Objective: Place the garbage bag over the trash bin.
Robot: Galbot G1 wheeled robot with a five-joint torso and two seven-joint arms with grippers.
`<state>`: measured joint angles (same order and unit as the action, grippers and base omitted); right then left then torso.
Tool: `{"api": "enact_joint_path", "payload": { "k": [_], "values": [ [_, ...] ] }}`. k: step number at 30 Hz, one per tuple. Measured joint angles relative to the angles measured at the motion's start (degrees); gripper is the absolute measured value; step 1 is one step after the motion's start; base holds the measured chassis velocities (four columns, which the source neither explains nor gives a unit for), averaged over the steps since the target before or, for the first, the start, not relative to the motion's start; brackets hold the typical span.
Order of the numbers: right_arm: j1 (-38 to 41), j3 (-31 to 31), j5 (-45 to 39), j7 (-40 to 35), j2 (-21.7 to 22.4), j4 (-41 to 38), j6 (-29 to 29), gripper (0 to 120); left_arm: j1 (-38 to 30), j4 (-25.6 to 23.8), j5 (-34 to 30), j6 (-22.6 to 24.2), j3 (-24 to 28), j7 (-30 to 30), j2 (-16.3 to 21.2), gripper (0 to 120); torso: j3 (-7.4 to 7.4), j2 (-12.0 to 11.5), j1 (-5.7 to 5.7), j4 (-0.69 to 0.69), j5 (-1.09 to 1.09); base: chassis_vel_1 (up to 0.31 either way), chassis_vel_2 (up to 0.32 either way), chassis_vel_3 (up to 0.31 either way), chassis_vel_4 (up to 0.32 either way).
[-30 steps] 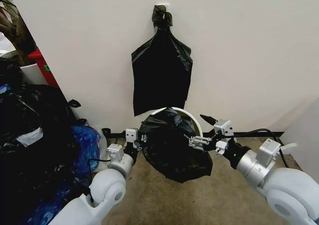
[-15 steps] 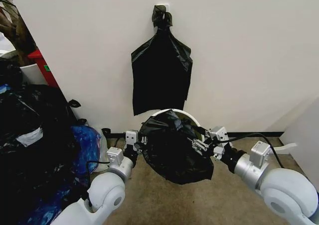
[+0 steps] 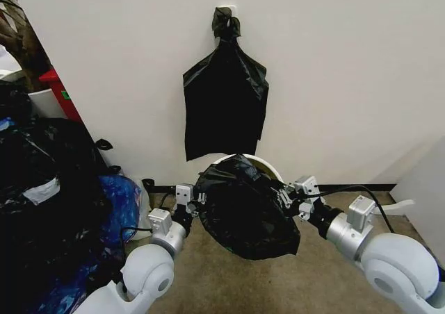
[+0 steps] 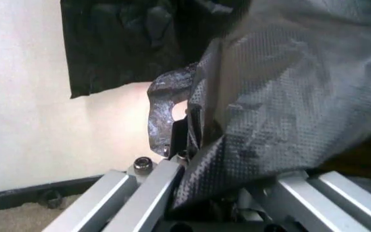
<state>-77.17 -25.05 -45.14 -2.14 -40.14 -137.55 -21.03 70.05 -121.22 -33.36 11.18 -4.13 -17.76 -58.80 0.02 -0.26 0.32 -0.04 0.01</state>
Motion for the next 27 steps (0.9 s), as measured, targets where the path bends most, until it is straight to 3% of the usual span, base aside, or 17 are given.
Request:
{"api": "enact_joint_path", "payload": {
  "k": [6, 16, 23, 27],
  "values": [
    [1.7, -0.91, -1.23, -0.84, 0.23, -0.19, -0.01, 0, 0.47, 0.67, 1.54, -0.16, 0.22, 1.11, -0.1, 1, 0.0, 0.0, 0.0, 0.0, 0.0, 0.0, 0.0, 0.0, 0.0],
    [8.47, -1.35, -2.98, 2.91, 1.95, 9.38, 0.86, 0, 3.33, -0.08, 4.49, -2.12, -0.41, 6.63, 0.68, 1, 0.0, 0.0, 0.0, 0.01, 0.01, 0.0, 0.0, 0.0, 0.0],
    [10.85, 0.38, 1.45, 15.43, 2.34, 19.44, 4.13, 0, 4.28, -0.63, 4.64, -4.4, -0.79, 10.23, 0.36, 1, 0.0, 0.0, 0.0, 0.0, 0.01, 0.0, 0.0, 0.0, 0.0],
    [11.84, 1.19, 5.59, 25.35, 2.26, 26.11, 8.84, 0, 4.64, -0.64, 4.61, -5.66, -0.8, 12.04, -0.05, 1, 0.0, 0.0, 0.0, 0.0, 0.02, 0.0, 0.0, 0.0, 0.0]
  ]
}}
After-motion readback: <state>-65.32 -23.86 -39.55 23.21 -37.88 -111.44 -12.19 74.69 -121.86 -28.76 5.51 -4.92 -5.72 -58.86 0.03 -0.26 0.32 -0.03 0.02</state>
